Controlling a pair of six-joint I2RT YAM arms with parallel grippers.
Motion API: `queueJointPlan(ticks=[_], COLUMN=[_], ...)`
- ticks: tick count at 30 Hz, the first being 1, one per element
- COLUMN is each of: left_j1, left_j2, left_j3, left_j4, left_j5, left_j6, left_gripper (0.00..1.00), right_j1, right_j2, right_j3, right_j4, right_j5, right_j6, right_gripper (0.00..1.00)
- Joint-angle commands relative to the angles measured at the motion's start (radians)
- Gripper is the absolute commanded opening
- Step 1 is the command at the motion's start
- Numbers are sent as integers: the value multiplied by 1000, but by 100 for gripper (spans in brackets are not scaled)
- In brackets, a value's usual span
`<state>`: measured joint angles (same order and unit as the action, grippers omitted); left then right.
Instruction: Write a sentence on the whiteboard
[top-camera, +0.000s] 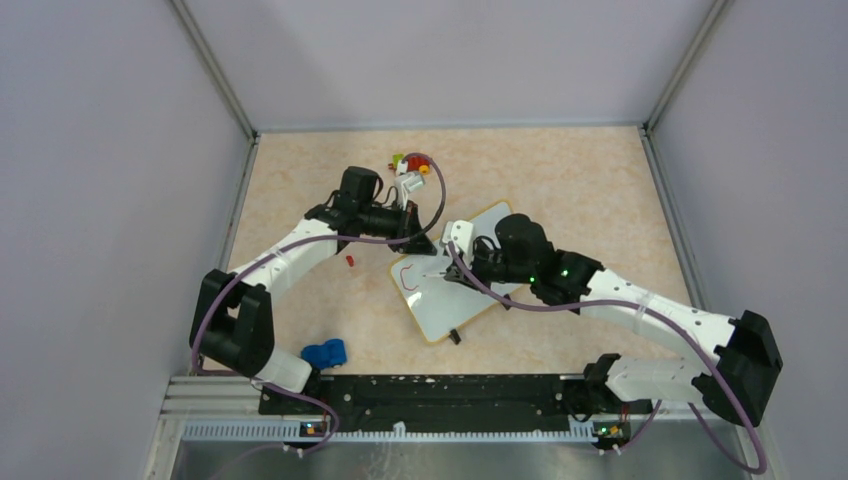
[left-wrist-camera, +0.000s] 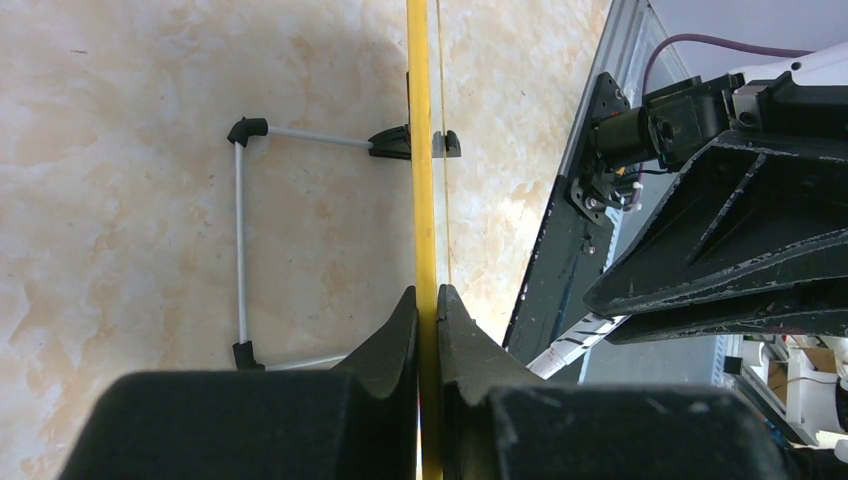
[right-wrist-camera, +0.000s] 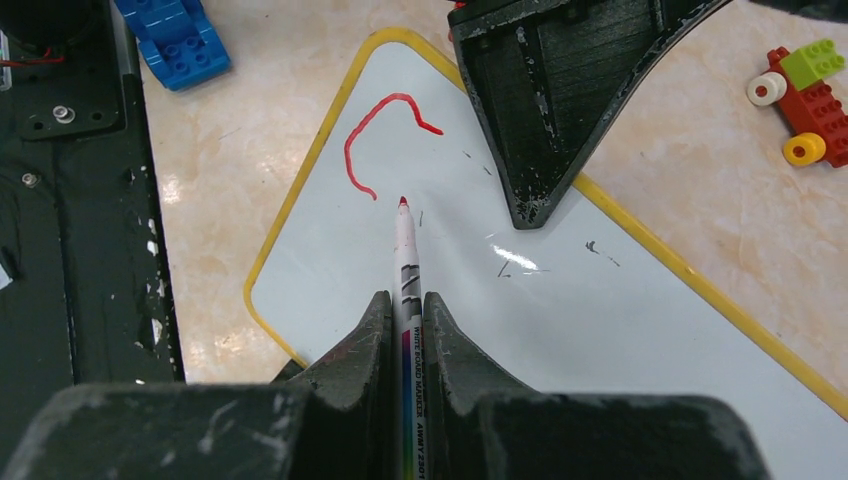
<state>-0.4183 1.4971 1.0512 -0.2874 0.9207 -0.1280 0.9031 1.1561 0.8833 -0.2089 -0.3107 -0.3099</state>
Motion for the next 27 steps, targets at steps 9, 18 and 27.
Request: queueJointPlan(ticks=[9, 18, 27], left_j1=[-5, -5, -5], left_j2=[35, 35, 32], left_j3=[6, 7, 7], left_j4=[-5, -9, -18], left_j5=[28, 35, 39], left_j6=[59, 62, 64], left_gripper=[0, 0, 0], right_j1=[17, 20, 36], right_j2=[27, 51, 83], right_j3=[19, 34, 52], right_j4=[72, 87, 86], right_j5=[48, 56, 59], right_j6=[8, 11, 6], right_gripper=[0, 0, 0])
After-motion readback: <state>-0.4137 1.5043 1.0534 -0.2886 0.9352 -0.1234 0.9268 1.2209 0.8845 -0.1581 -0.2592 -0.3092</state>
